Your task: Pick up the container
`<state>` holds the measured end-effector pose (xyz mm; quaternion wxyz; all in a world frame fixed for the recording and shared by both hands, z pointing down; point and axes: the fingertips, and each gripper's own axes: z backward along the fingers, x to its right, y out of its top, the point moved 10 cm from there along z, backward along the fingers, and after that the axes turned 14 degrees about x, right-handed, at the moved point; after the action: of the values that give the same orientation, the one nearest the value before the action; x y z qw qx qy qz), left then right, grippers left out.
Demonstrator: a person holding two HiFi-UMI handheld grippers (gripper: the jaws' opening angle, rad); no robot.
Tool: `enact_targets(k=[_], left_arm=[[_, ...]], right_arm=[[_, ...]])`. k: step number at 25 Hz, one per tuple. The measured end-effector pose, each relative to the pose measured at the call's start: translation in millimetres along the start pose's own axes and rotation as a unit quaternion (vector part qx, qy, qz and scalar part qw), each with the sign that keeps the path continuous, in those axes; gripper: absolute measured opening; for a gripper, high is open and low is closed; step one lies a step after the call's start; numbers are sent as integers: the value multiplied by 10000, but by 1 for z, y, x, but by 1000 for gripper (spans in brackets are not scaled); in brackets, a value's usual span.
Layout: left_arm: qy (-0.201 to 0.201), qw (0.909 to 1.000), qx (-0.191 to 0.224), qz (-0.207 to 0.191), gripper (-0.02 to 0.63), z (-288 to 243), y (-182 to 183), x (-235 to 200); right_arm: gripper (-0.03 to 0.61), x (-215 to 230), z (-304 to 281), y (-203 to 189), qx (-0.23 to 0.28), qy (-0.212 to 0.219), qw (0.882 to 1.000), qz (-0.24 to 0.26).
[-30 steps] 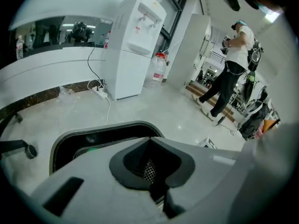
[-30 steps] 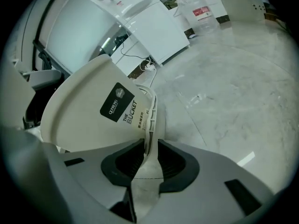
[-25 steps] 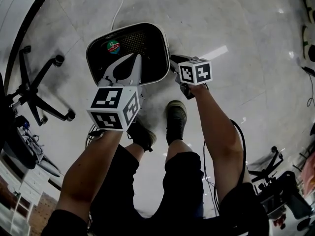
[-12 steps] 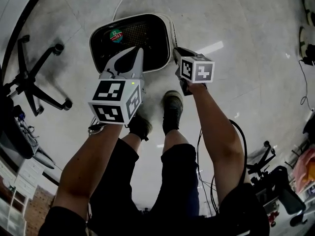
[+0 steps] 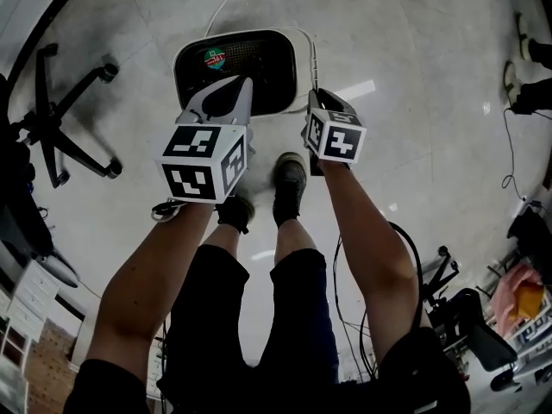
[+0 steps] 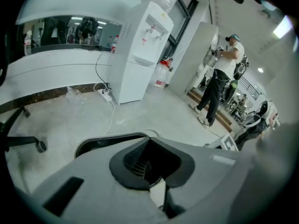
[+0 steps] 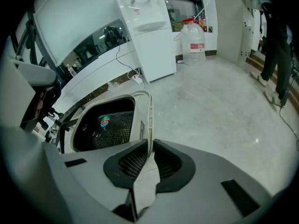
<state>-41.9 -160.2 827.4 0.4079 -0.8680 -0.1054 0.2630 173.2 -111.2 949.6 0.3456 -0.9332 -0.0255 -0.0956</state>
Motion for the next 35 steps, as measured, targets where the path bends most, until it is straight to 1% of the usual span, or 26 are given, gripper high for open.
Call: enact_targets(k=[2, 3, 5, 7, 10, 12, 14, 17, 19, 20, 21, 23, 24, 26, 27, 30, 35], left_arm=[[160, 9998, 105, 96, 9, 6, 10, -4], [172, 9996, 137, 177, 9, 7, 13, -6], [94, 9992, 91, 385, 9, 6, 15, -9], [37, 9989, -15, 471, 9, 4, 15, -8], [-182, 9987, -167, 454, 9, -4, 11, -3], [-410, 9969, -250, 620, 9, -17, 7, -1], [-492, 9960, -211, 709, 9, -30, 5, -2], [-640, 9954, -169, 696, 13, -48, 6, -8], [-893, 9918, -300, 859, 21, -59, 5, -7], [-1063, 9892, -375, 942, 36, -64, 5, -5], [-1249, 9860, -450, 1010, 75, -69, 6, -1], [-1535, 9806, -592, 1069, 175, -76, 7, 2], [-1602, 9794, -652, 1046, 191, -79, 8, 1], [-1690, 9770, -796, 1029, 195, -84, 8, 0], [-1745, 9746, -874, 1097, 195, -87, 7, 0], [-1913, 9659, -1002, 1430, 195, -92, 1, -1], [-2057, 9558, -1074, 1805, 195, -92, -7, -1]], right_arm=[[48, -10, 12, 7, 79, -136, 9997, 168], [48, -15, 18, 10, 116, -175, 9995, 252], [48, -24, 28, 16, 188, -252, 9988, 372], [48, -33, 36, 22, 235, -374, 9981, 429], [48, -47, 45, 30, 234, -558, 9969, 501], [48, -56, 51, 35, 286, -601, 9962, 569], [48, -65, 56, 39, 352, -587, 9955, 649], [48, -74, 61, 43, 404, -529, 9952, 716], [48, -77, 65, 45, 462, -459, 9949, 775], [48, -78, 67, 46, 502, -422, 9945, 811], [48, -79, 69, 47, 544, -385, 9943, 832], [48, -82, 74, 46, 602, -302, 9945, 807], [48, -84, 76, 46, 622, -248, 9946, 793], [48, -88, 78, 48, 658, -130, 9944, 813], [48, -89, 79, 49, 674, -73, 9943, 825], [48, -92, 80, 52, 729, 97, 9940, 807], [48, -98, 85, 54, 838, 489, 9910, 918]])
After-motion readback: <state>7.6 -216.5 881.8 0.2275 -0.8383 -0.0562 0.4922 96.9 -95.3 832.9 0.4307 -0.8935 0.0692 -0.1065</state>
